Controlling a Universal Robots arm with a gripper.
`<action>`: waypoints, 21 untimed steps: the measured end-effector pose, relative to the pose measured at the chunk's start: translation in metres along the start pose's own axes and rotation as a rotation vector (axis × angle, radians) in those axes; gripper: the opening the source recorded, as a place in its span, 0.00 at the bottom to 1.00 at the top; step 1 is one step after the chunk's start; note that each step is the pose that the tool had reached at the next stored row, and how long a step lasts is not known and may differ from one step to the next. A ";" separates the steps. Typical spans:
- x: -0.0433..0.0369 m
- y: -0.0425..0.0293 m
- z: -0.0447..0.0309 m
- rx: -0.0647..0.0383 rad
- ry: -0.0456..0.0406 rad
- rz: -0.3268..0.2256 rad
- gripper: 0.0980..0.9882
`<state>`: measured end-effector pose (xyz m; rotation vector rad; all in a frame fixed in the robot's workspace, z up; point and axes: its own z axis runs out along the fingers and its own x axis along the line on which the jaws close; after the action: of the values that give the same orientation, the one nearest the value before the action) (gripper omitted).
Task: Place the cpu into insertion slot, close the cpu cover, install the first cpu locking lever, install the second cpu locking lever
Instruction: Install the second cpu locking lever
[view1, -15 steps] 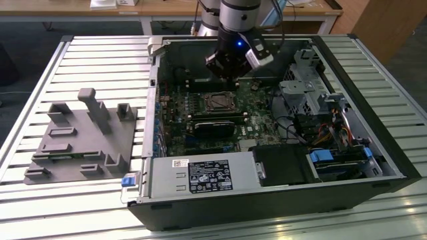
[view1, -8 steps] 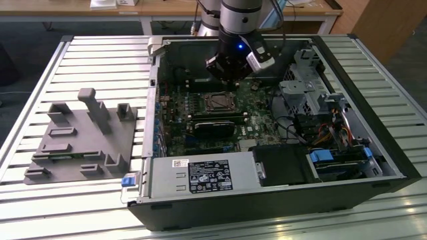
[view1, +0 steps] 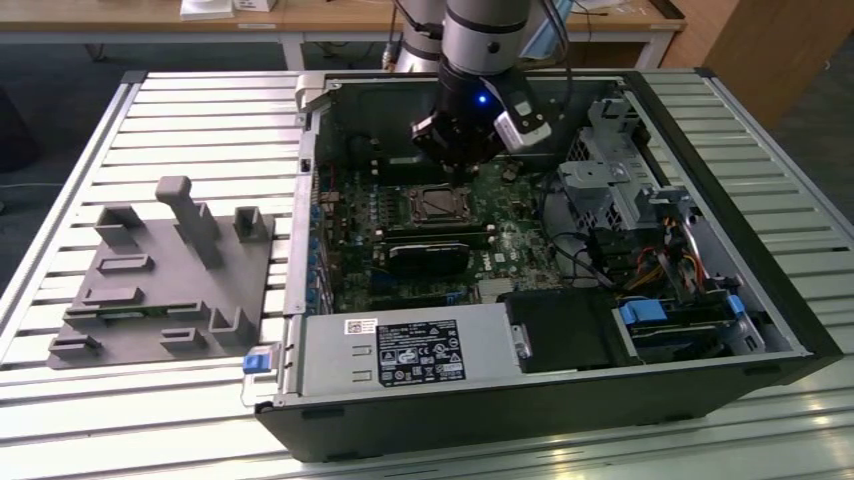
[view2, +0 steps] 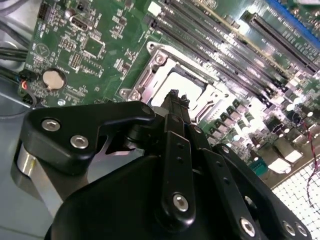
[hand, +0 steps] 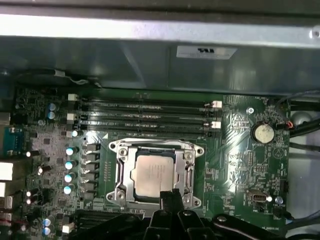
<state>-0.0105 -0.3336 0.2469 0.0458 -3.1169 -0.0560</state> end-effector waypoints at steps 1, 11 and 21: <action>0.0001 -0.0027 0.0007 -0.004 -0.0001 0.000 0.01; 0.0004 -0.0172 0.0036 -0.063 -0.0018 -0.002 0.01; 0.0007 -0.0294 0.0078 -0.064 0.0009 -0.001 0.01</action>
<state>-0.0105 -0.3627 0.2380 0.0466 -3.1117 -0.1552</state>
